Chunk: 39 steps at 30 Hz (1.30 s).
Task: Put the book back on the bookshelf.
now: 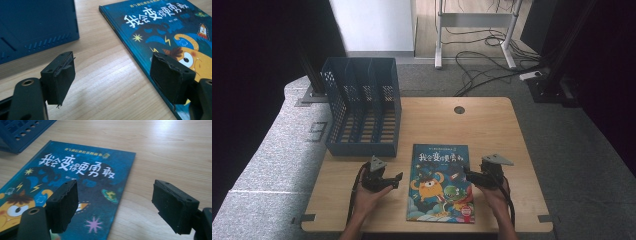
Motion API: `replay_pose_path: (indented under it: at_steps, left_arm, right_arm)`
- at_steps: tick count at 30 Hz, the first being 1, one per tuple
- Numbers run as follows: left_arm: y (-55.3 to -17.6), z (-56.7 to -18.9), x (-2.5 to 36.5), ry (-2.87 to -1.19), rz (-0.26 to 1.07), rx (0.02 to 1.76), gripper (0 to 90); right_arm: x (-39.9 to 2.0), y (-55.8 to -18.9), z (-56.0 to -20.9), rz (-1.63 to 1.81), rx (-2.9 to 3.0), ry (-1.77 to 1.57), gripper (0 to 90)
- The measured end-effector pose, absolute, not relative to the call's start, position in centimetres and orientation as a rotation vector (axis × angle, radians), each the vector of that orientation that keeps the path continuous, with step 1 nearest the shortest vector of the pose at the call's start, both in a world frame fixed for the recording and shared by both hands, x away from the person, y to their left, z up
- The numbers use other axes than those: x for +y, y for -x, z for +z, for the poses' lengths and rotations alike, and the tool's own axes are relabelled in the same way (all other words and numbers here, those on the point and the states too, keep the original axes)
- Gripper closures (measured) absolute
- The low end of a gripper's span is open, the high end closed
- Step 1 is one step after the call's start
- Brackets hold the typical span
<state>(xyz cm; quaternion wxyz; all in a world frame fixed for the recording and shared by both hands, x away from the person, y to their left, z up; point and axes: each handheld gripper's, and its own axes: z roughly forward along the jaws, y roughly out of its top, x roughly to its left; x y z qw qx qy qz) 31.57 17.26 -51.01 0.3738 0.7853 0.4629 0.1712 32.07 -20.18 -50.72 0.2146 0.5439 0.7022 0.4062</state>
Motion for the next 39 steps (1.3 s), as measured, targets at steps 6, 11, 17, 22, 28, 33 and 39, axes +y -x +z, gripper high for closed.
replay_pose_path:
  at_steps: [6,11,17,22,28,33,39]
  left_arm:
    - [-31.5,-51.3,16.8,-2.029,0.416,1.185,20.3]
    - [-31.2,-51.4,16.5,-2.026,0.384,1.178,20.1]
    - [-31.2,-51.6,16.4,-2.035,0.362,1.183,19.8]
    - [-31.2,-52.0,16.2,-2.047,0.346,1.192,19.9]
    - [-31.3,-52.3,16.0,-2.056,0.334,1.197,19.9]
    - [-31.2,-52.2,16.0,-2.058,0.325,1.187,21.2]
    - [-31.2,-52.4,15.7,-2.068,0.32,1.175,21.5]
  right_arm:
    - [-19.5,-32.0,-50.7,1.13,1.954,-1.493,20.8]
    - [-18.6,-32.6,-51.3,1.126,1.998,-1.485,20.7]
    - [-18.0,-32.7,-51.5,1.13,2.024,-1.482,20.6]
    - [-17.3,-32.9,-51.9,1.126,2.056,-1.475,20.5]
    - [-16.9,-33.1,-52.5,1.093,2.085,-1.487,19.5]
    - [-16.6,-33.1,-53.0,1.072,2.114,-1.5,19.4]
    - [-16.3,-33.2,-53.5,1.036,2.138,-1.511,19.1]
